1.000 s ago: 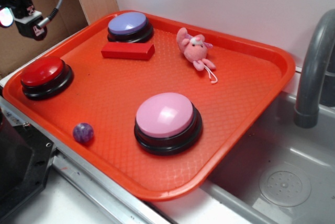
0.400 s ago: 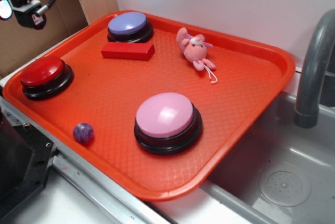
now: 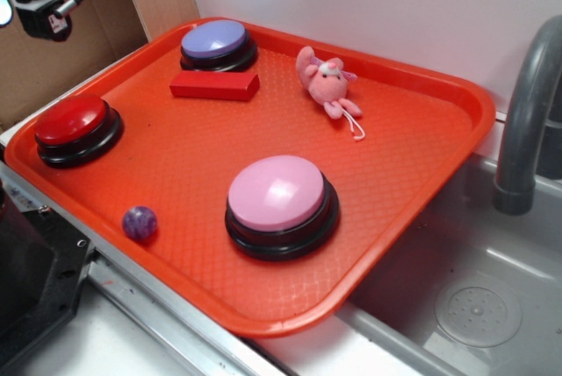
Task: Push the red button.
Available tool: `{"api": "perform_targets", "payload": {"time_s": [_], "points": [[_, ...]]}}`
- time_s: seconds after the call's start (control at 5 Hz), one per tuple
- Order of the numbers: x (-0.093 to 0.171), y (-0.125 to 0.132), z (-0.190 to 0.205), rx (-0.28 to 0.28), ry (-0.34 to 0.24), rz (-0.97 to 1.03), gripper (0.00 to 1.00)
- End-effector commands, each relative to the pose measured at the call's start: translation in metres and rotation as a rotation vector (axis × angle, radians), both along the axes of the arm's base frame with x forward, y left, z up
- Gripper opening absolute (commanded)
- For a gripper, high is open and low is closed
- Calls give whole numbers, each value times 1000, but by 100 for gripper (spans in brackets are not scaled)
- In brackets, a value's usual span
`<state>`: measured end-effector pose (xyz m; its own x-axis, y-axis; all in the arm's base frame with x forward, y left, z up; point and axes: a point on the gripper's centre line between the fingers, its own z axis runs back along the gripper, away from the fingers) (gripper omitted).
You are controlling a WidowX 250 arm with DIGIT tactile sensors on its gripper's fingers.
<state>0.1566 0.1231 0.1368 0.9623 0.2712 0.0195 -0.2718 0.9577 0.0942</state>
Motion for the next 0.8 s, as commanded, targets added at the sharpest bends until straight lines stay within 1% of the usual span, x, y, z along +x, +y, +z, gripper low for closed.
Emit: {"api": "perform_targets", "payload": {"time_s": [0.0,0.4,0.6], "points": [[11,6,24,44,-63,-10,100],[14,4,30,43,-70,-15,100],[15,0,37,44,-121,-25,100]]}}
